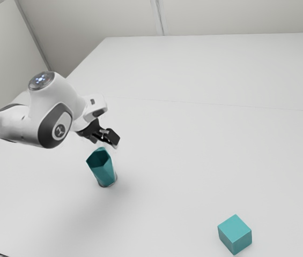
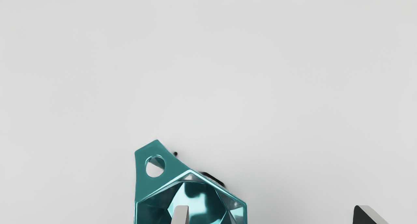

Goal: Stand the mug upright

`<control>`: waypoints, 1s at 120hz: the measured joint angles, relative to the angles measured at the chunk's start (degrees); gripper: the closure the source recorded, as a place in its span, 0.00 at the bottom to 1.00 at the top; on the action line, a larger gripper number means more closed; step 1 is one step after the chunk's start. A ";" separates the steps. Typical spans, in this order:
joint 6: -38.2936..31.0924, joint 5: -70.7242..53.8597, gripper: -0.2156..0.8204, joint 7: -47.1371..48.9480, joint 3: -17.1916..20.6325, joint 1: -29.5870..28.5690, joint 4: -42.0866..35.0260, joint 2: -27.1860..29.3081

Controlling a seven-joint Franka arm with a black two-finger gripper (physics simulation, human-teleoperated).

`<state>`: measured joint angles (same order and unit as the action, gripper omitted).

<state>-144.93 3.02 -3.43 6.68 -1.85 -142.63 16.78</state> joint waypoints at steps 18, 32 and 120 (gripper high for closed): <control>10.87 0.15 0.25 0.03 0.00 -0.04 11.19 -2.85; 19.94 0.16 0.24 0.06 0.06 -0.08 19.84 -6.55; 53.20 -1.48 0.23 -0.23 -0.08 -0.11 50.55 -14.43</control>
<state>-91.73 1.54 -3.66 6.60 -1.95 -92.08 2.35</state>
